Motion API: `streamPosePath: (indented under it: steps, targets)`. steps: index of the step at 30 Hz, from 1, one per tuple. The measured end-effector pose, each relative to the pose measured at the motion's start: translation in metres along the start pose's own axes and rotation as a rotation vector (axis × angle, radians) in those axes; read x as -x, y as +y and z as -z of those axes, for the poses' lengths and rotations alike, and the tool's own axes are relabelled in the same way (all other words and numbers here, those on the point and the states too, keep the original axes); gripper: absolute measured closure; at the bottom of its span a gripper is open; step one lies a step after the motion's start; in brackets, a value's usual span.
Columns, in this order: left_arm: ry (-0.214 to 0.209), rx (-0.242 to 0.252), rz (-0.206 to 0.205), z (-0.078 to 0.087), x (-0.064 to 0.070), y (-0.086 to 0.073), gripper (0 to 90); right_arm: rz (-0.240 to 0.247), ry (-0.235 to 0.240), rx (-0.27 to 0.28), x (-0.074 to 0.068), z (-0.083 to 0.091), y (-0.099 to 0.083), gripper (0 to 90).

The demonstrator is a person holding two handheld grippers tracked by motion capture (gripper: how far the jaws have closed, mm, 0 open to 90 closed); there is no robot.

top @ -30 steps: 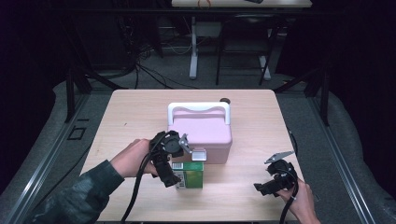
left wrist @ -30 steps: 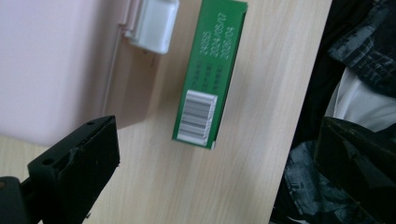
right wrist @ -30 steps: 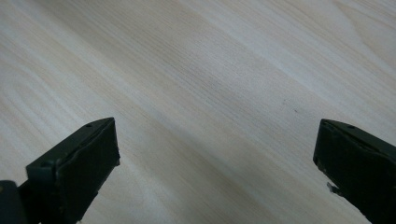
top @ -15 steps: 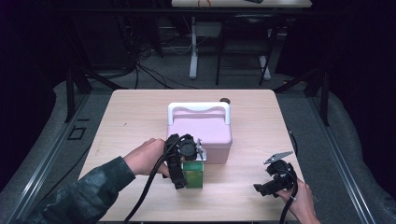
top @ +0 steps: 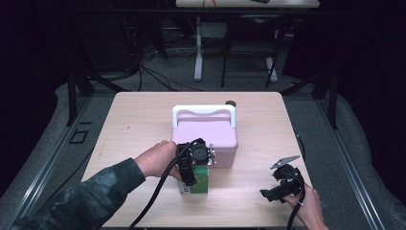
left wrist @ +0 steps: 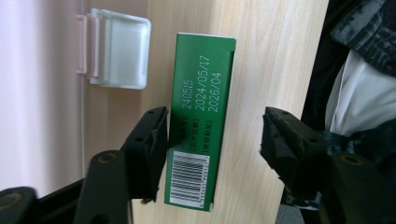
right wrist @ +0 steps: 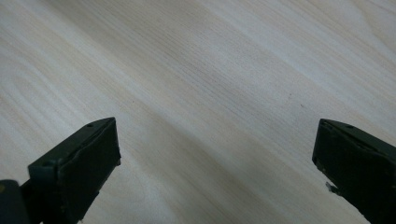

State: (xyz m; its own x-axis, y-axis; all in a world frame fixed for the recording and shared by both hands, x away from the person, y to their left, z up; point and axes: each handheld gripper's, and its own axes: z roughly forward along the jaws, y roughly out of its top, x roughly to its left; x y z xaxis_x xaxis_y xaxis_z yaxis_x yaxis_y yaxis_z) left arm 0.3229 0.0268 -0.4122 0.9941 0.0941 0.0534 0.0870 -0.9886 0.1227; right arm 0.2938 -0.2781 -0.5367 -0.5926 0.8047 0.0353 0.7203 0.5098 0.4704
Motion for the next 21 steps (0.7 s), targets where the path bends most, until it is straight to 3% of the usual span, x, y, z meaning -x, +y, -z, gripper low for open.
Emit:
streamPosePath:
  steps: [12,21]
  targets:
    - [-0.011,-0.045,-0.004,-0.011,-0.008,0.008,57.8,-0.006,0.003,0.005,0.001,0.0,-0.001,0.5]
    - [-0.014,-0.065,-0.013,-0.018,-0.011,0.012,59.5,-0.005,0.007,-0.004,0.0,0.0,0.0,0.6]
